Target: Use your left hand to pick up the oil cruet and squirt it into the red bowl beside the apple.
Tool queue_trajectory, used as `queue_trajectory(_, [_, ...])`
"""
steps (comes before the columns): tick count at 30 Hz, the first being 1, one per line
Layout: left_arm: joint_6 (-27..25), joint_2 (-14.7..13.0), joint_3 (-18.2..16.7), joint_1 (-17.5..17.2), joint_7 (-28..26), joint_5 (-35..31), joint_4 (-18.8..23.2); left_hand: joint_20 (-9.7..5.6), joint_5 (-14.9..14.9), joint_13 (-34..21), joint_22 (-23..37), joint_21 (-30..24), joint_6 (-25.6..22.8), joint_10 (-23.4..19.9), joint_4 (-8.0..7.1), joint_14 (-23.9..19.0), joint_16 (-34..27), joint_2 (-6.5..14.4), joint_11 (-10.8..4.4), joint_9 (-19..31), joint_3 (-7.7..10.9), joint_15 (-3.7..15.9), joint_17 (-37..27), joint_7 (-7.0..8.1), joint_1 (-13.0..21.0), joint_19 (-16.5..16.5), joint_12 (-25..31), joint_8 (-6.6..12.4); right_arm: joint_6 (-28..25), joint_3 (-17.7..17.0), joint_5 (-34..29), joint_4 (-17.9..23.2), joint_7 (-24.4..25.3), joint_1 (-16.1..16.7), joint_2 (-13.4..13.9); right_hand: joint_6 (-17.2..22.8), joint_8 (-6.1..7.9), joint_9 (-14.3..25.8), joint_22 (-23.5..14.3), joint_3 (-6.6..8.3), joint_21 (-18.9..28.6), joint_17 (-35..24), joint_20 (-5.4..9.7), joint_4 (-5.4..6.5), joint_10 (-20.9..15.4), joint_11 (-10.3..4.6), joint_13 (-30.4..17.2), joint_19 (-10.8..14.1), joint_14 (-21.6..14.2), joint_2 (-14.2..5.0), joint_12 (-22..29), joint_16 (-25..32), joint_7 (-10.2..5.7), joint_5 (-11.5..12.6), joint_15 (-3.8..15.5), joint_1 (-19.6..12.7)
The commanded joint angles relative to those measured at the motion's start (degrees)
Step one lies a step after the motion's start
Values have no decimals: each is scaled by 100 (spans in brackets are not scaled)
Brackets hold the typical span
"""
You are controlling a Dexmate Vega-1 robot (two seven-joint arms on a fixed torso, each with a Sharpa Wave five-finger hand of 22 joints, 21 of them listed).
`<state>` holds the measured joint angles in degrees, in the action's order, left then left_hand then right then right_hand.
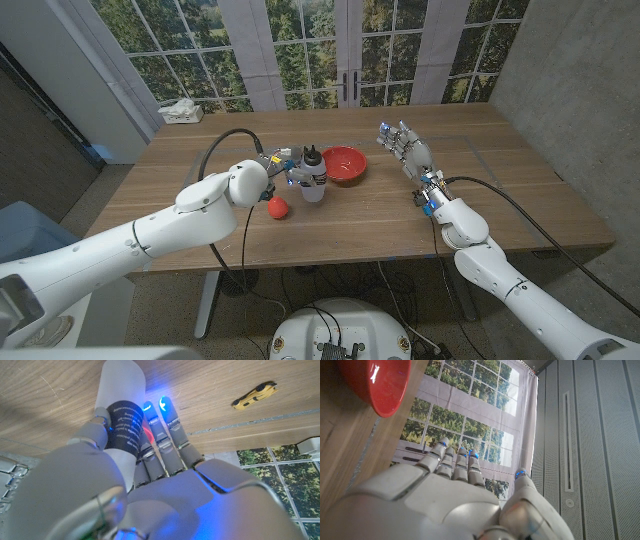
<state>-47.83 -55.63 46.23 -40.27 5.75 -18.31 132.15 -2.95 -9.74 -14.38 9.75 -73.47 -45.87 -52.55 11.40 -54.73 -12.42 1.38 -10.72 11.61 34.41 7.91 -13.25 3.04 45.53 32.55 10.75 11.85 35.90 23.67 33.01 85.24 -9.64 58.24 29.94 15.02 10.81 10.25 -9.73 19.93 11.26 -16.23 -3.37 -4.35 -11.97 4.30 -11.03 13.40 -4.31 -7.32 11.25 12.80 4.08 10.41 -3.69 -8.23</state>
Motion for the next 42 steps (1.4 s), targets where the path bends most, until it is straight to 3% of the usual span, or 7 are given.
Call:
queue_trajectory(1, [313,111,-104,-274,-88,-262,-195,-743,-17,20,12,81,-130,104,-113,130,6,-24,-53,22,77,549,5,-112,18,-113,26,-22,26,-38,29,33,-44,54,61,14,12,17,-21,22,-4,-10,-29,-36,-23,-20,-13,4,-26,-2,8,44,-26,-8,-40,45])
queue_trajectory(10, [319,155,-179,-364,6,-386,-203,-625,-8,75,-2,362,112,416,-113,489,22,-295,-65,26,-103,525,38,-51,58,-391,9,-69,13,-38,67,-20,-102,-2,55,15,12,17,-21,21,-4,-9,-28,-37,-25,-20,-13,4,-29,0,9,46,-27,-8,-38,49])
queue_trajectory(14, [297,158,-180,-354,149,-407,-205,-441,4,119,-14,616,301,640,-143,1017,107,-542,-104,17,-342,473,76,-11,89,-643,11,-80,5,-35,90,-39,-133,-25,50,12,11,17,-21,21,-3,-9,-28,-37,-24,-22,-13,6,-27,0,9,46,-27,-9,-34,51])
queue_trajectory(24, [285,71,-210,-353,399,-458,-152,-227,-59,204,-25,1168,1294,1449,-208,1969,160,-909,166,-20,-947,265,220,-72,-11,-1034,-52,-179,-18,-30,42,-18,-105,-42,53,9,10,17,-21,21,-3,-7,-35,-39,-18,-22,-13,8,-27,2,7,46,-32,-9,-36,56])
queue_trajectory(30, [407,0,-425,-553,218,-397,-67,-41,-131,240,-21,1626,2129,2273,-259,2583,188,-984,333,-23,-1286,56,276,-94,-124,-1450,-90,-163,-37,-18,-16,29,-59,-46,54,8,10,17,-21,19,-2,-6,-36,-39,-21,-19,-13,11,-30,6,8,48,-30,-9,-47,60])
queue_trajectory(35, [563,-80,-705,-799,-16,-233,2,290,-243,271,-7,2299,3295,3307,-338,3401,204,-999,576,-50,-1698,-276,286,-128,-410,-2082,-70,-156,-53,0,-53,50,-38,-59,47,8,10,17,-21,18,-2,-5,-38,-40,-20,-8,-13,13,-24,8,8,45,-31,-9,-46,63])
queue_trajectory(42, [910,-174,-1131,-1198,-440,71,18,492,-350,287,7,2975,4437,4455,-386,4200,223,-937,746,-84,-1997,-529,287,-70,-618,-2645,-72,-162,-93,40,-120,78,5,-99,26,4,9,17,-21,16,-3,-5,-38,-40,-14,-23,-13,10,-21,10,6,45,-34,-10,-39,68])
